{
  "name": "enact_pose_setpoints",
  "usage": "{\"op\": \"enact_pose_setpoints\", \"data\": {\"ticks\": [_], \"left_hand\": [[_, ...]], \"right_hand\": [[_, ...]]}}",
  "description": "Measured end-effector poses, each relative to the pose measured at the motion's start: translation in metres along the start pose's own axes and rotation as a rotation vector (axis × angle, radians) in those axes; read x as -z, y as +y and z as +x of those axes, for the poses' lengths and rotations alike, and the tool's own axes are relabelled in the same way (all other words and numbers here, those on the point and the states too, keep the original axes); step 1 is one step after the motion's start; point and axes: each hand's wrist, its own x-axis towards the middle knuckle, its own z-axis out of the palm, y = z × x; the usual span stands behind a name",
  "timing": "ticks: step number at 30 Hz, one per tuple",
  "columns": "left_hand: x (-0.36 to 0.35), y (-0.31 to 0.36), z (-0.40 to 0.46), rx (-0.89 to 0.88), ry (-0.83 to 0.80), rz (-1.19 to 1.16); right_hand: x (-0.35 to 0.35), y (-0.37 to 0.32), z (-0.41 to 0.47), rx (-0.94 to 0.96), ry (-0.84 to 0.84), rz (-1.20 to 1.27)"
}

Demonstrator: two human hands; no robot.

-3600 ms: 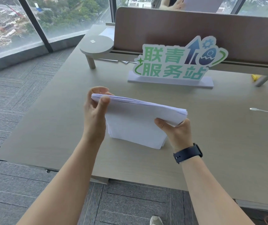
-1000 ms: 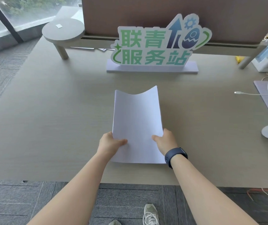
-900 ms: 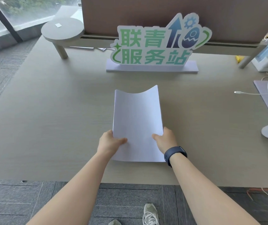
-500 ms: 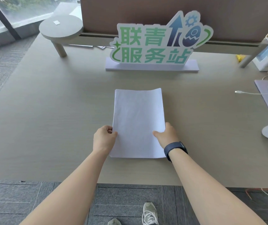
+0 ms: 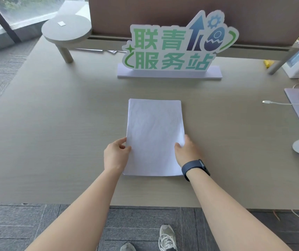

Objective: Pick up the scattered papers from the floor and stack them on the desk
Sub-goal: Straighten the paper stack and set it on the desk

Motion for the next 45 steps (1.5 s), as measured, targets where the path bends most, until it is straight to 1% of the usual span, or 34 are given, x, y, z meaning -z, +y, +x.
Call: {"op": "enact_pose_setpoints", "data": {"ticks": [9,14,22,26,30,33,41,45], "left_hand": [[-0.001,0.003,0.000,-0.001,0.036,0.057],[0.000,0.006,0.000,0.015,0.049,0.075],[-0.004,0.008,0.006,0.043,0.066,0.071],[-0.006,0.013,0.018,0.037,0.079,0.047],[-0.009,0.028,0.042,0.003,0.102,-0.009],[-0.013,0.039,0.058,-0.022,0.108,-0.008],[-0.023,0.052,0.090,-0.041,0.141,0.007],[-0.028,0.051,0.096,-0.042,0.171,0.027]], "right_hand": [[-0.003,0.013,0.014,0.054,0.020,-0.053],[-0.004,0.016,0.017,0.052,0.051,0.011],[-0.006,0.015,0.021,0.076,0.089,-0.003],[-0.001,0.005,0.033,0.104,0.106,0.065],[0.007,-0.015,0.060,0.171,0.128,0.174],[0.010,-0.024,0.079,0.210,0.125,0.187],[0.010,-0.033,0.110,0.171,0.077,0.176],[0.006,-0.030,0.112,0.158,0.082,0.096]]}}
